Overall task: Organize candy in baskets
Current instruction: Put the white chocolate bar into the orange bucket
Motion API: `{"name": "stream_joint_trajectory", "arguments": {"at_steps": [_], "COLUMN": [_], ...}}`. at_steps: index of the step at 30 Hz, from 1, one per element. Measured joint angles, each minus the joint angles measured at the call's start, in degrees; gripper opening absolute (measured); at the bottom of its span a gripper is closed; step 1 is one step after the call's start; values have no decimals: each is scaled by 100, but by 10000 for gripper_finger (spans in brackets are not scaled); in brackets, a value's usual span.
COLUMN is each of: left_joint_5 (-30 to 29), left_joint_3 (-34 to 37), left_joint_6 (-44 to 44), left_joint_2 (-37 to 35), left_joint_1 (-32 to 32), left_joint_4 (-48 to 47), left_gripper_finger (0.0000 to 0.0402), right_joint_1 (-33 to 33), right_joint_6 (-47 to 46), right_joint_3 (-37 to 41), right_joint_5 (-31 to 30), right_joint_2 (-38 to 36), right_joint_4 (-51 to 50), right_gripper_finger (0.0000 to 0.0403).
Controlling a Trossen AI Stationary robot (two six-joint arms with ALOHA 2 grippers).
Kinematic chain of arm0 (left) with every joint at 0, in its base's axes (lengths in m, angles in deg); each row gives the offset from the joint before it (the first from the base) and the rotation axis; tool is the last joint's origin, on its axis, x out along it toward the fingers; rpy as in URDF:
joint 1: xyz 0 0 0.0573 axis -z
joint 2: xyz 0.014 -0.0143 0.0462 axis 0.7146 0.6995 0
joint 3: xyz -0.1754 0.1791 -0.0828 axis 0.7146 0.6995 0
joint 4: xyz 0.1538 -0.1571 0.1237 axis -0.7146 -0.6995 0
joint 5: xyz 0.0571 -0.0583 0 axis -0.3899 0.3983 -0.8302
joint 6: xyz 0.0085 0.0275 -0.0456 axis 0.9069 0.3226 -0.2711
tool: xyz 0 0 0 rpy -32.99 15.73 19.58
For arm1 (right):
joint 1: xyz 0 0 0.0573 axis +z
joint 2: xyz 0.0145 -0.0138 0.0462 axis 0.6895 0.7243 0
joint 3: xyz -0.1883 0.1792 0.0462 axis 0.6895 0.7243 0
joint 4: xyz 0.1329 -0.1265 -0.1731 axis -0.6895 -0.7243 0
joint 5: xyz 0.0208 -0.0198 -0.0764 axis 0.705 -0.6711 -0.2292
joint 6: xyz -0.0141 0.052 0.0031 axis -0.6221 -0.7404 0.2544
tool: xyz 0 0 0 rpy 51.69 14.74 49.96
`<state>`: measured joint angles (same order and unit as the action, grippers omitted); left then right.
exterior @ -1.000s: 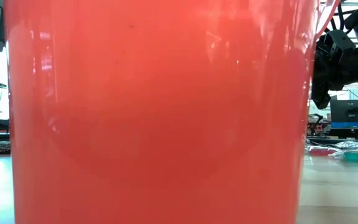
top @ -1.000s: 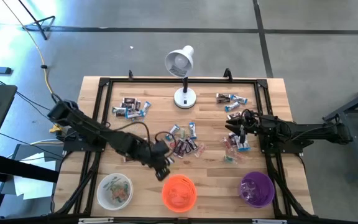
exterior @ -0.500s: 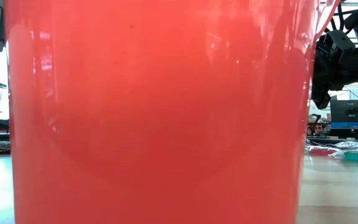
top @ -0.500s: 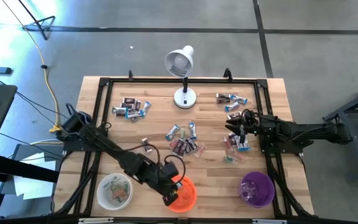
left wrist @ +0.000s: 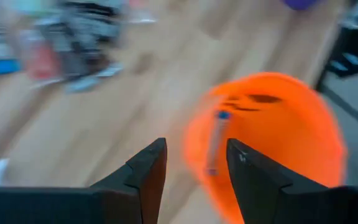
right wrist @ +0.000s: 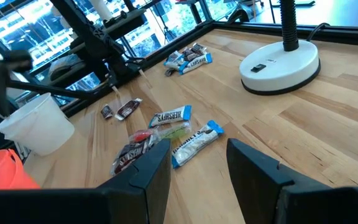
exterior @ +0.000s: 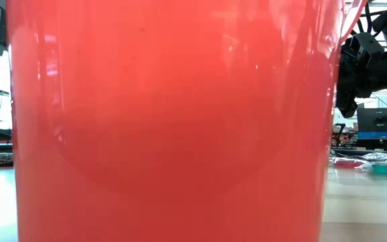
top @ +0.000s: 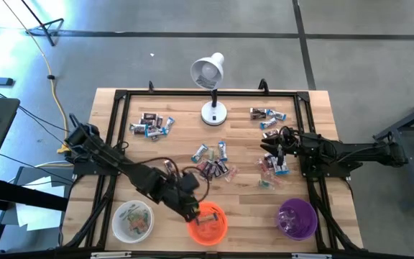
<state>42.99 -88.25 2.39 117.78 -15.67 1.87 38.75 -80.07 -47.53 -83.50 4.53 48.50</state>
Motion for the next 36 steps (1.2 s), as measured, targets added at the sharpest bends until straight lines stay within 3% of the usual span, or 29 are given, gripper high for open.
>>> {"name": "stream_joint_trajectory", "arguments": {"at_steps": [10, 15, 20, 27, 31, 36], "left_joint_5": [-1405, -1580, -1515, -725, -480, -240], "left_joint_3": [2, 68, 867, 2638, 3315, 3835], "left_joint_6": [-478, -328, 716, 2168, 2628, 3337], "left_joint_2": [-122, -127, -667, -2276, -3021, -3313], "left_joint_1": [-495, -1115, -1982, -3430, -4102, -4639], "left_joint_4": [-3027, -4134, -3535, -1850, -1413, -861], "left_gripper_finger": [151, 151, 151, 151, 151, 151], "right_joint_1": [1, 1, 2, 0, 1, 0], "right_joint_6": [-1, -1, -2, -2, -1, -2], "right_joint_3": [1, 1, 1, 0, 1, 0], "right_joint_5": [12, 11, 11, 9, 9, 9], "right_joint_2": [0, 0, 0, 0, 0, 0], "right_joint_4": [0, 0, 0, 0, 0, 0], "right_gripper_finger": [152, 152, 152, 152, 152, 152]}}
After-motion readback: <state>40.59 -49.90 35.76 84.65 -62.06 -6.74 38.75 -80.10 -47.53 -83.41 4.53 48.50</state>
